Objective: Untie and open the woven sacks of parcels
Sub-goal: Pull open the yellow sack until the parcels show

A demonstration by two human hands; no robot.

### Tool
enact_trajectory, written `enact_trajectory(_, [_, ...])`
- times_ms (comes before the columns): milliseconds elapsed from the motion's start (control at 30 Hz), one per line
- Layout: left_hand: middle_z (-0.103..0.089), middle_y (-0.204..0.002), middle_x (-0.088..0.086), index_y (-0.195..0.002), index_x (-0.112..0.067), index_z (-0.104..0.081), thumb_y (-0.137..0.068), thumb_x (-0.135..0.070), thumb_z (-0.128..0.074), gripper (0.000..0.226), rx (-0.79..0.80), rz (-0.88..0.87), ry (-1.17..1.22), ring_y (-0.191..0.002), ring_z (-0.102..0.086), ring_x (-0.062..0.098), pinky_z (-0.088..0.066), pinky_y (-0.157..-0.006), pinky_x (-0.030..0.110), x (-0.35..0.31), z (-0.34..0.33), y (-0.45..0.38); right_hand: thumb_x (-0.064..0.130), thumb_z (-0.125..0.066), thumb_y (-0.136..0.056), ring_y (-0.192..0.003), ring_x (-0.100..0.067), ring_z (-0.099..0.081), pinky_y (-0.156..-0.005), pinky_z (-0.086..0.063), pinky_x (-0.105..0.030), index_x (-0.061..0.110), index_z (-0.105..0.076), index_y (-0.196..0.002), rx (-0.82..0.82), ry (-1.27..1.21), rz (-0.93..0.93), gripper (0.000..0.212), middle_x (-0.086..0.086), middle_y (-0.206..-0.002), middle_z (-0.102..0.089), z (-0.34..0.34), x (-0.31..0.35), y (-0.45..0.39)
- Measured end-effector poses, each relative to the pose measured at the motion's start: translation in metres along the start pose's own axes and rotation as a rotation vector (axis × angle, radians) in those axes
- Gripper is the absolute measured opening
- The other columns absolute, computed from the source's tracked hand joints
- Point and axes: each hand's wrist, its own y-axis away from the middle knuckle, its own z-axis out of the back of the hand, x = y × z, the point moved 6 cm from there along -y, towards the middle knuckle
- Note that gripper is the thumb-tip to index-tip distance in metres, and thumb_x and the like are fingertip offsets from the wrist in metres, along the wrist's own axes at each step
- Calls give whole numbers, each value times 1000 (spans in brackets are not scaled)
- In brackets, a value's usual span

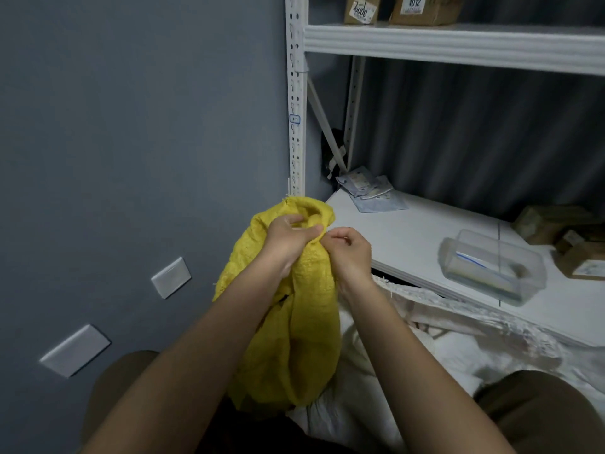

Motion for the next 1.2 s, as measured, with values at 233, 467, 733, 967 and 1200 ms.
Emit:
enact_trajectory(233, [-66,-105,10,-137,-10,-43,-93,-5,-53,46,3,-60,10,-87,-64,21,-53,-77,31,-10,-4,-5,30,-61,-88,-116,-17,-58,-104,-42,-39,18,-64,-123,165,457,336,38,-1,-121,-66,-9,1,11])
enact_trajectory(467, [-63,-113,8,-132,-15,-43,-93,-13,-58,42,77,-75,12,-87,-65,15,-54,-65,24,2,3,10,-1,-52,-93,-75,-25,-68,-71,-59,-36,0,-60,-113,381,-356,-280,21,-17,-89,-68,-19,-8,-2])
enact_trajectory(733, [-64,-105,8,-115,-26,-56,-84,-14,-68,36,-146,-260,-137,-90,-66,21,-54,-82,35,-6,11,-8,20,-58,-94,-111,-6,-52,-88,-36,-16,16,-64,-115,208,336,241,23,9,-114,-60,-4,-2,9])
enact_trajectory(967, [-62,-102,8,-128,-8,-44,-97,-15,-51,33,51,-26,218,-78,-62,10,-53,-71,24,5,-2,-4,-2,-54,-90,-113,-17,-54,-84,-37,-13,16,-59,-117,31,272,270,32,-3,-114,-60,11,-2,8])
enact_trajectory(1200, [-43,-144,7,-144,-9,-34,-94,-30,-56,59,135,-114,21,-133,-41,19,-33,-112,37,7,-9,4,15,-67,-88,-89,-18,-65,-86,-53,-35,13,-57,-98,62,-175,3,15,-7,-95,-67,-10,3,3])
